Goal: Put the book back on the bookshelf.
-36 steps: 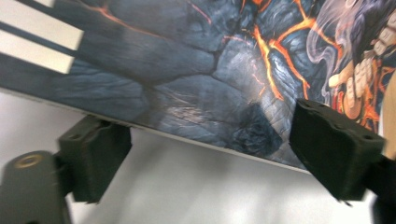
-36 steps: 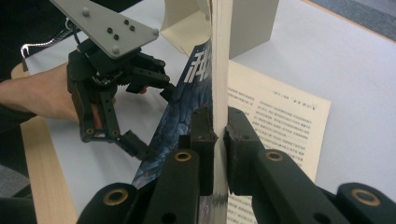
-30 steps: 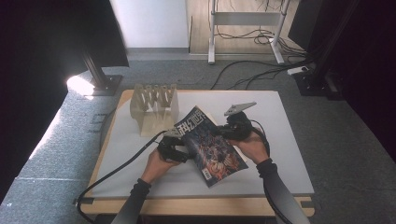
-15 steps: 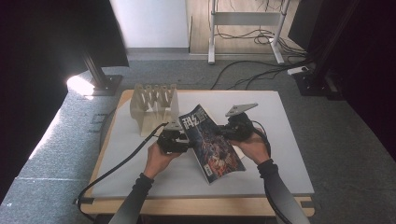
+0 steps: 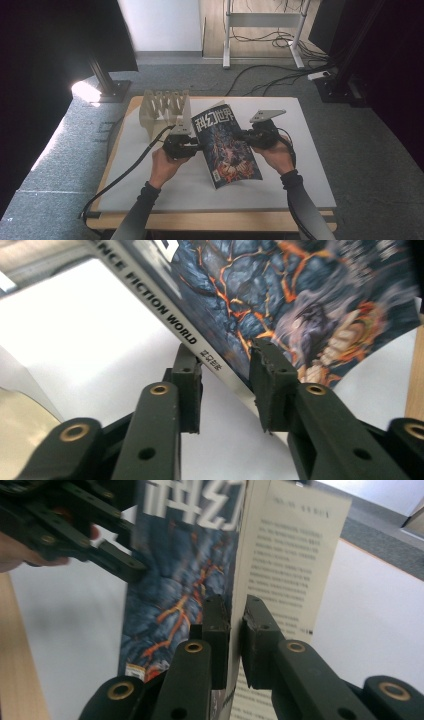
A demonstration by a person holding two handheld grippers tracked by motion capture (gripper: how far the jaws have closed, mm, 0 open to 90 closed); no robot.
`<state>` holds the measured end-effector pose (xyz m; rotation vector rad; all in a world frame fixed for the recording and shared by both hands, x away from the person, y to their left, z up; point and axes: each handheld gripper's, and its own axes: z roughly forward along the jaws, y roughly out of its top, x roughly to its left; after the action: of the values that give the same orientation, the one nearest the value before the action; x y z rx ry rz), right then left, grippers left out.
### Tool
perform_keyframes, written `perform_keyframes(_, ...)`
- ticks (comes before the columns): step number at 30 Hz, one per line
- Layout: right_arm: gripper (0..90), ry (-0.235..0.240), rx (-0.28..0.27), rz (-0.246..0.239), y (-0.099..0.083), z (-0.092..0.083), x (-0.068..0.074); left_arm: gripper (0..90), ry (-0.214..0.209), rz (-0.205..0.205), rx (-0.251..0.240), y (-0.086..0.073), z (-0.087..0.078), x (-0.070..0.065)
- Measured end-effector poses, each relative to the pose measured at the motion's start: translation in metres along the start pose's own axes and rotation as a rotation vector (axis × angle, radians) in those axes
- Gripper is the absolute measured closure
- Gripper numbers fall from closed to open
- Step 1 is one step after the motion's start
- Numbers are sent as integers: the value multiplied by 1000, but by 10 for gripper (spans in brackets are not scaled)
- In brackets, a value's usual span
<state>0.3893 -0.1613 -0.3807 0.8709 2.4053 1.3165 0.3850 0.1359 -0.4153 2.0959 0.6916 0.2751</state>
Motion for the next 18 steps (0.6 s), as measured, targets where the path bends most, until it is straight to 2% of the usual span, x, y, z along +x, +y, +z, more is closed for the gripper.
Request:
perform_keyframes(4,811,-24,-17,7,-4,-4,-6,728,-34,26,-39,4,-10,-2)
perform_keyframes(7,812,-29,-24,5,-6,-6,-8,765,-29,43,-57,7,-15,-4)
perform_keyframes(9,814,-30,-38,2,-6,-9,-9,782,-6,84,-77,10,-22,-7)
perform_keyframes(10,816,-39,-48,1,-7,-9,-9,811,12,119,-95,10,-25,-11)
perform_keyframes(11,816,-39,-48,1,-7,-9,-9,822,12,119,-95,10,-25,-11)
perform_keyframes(12,817,-50,-49,-4,-9,-7,-9,827,25,158,-89,8,-26,-14)
perform_keyframes(13,816,-53,-49,-2,-11,-6,-9,828,26,168,-88,7,-25,-15)
perform_keyframes(15,817,-54,-50,2,-14,-4,-10,828,13,163,-97,6,-26,-15)
perform_keyframes(16,816,-46,-69,17,-18,-4,-12,827,9,162,-99,5,-26,-15)
perform_keyframes(18,814,-38,-72,12,-21,-7,-13,816,-8,171,-91,6,-26,-17)
